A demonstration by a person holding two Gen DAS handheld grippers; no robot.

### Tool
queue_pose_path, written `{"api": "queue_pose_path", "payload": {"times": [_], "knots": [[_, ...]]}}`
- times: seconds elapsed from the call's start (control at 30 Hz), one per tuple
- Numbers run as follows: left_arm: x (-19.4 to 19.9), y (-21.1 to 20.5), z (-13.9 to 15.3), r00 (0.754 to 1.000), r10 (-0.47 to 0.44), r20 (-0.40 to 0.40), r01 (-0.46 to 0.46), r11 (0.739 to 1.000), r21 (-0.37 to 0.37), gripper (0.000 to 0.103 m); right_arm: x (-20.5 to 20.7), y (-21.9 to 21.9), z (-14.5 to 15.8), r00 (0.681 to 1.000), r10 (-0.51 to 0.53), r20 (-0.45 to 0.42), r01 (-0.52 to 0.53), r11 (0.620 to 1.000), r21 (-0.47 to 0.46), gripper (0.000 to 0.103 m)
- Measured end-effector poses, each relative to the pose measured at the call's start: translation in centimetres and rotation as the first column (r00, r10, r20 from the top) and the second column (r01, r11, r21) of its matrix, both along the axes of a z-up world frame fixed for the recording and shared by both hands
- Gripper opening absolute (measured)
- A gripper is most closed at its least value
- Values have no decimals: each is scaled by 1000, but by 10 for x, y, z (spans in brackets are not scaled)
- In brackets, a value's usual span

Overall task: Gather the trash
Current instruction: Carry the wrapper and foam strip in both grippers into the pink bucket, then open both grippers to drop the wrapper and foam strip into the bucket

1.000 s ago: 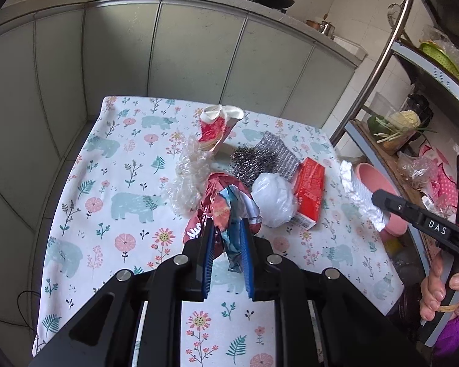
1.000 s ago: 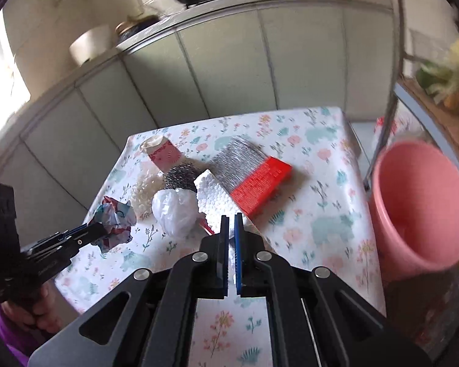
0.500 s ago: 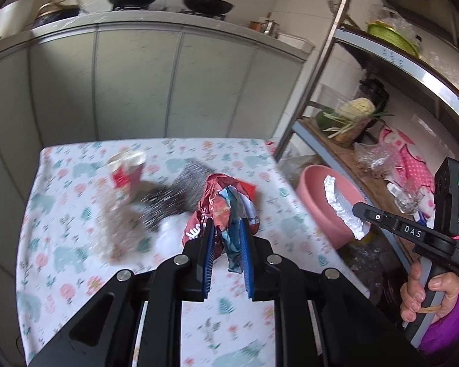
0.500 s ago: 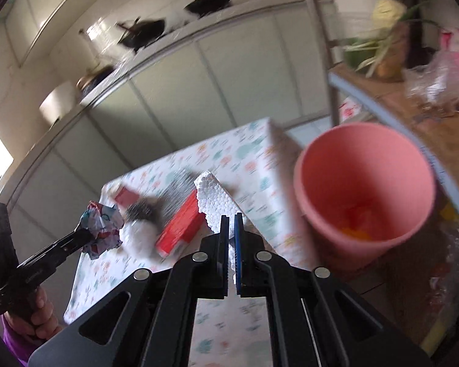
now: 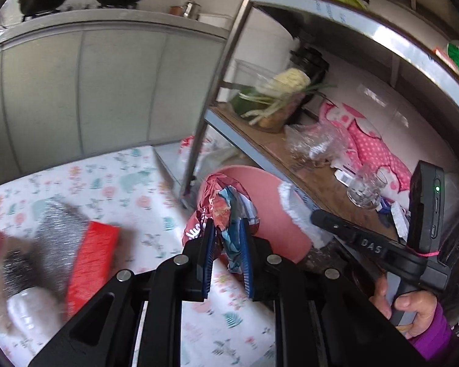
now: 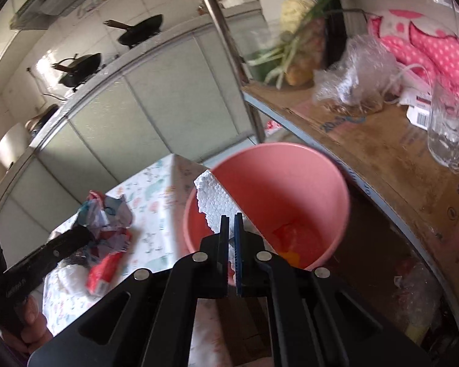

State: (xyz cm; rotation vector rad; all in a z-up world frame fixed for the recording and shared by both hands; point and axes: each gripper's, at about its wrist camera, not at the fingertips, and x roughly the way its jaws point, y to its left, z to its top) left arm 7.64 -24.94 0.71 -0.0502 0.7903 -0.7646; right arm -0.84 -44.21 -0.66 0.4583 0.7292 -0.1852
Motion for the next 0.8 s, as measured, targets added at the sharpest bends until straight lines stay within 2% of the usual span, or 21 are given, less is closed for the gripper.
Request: {"api": "queue_pose_path", "payload": {"times": [0.2, 0.33, 0.57, 0.67, 0.77, 0.8], "knots": [[9, -57, -29, 996, -81, -28, 82, 995, 48, 15, 10, -12, -23, 998, -31, -46, 30, 999, -17, 4], [16, -83, -49, 993, -101, -55, 105, 992, 74, 15, 19, -19, -36, 996, -55, -71, 53, 998, -22, 4], [28, -92, -68, 993, -79, -90, 86, 993, 77, 19, 29, -25, -46, 995, -64, -70, 63, 998, -16, 4], [32, -89, -69, 993, -64, -100, 72, 995, 70, 29, 31, -25, -46, 995, -66, -75, 63, 997, -35, 5], [33, -84, -66, 993, -58, -106, 64, 997, 53, 33, 33, -23, -45, 995, -58, -83, 55, 998, -43, 14], [33, -83, -64, 993, -55, -106, 60, 997, 51, 35, 32, -23, -44, 995, -55, -80, 52, 998, -45, 20]]}}
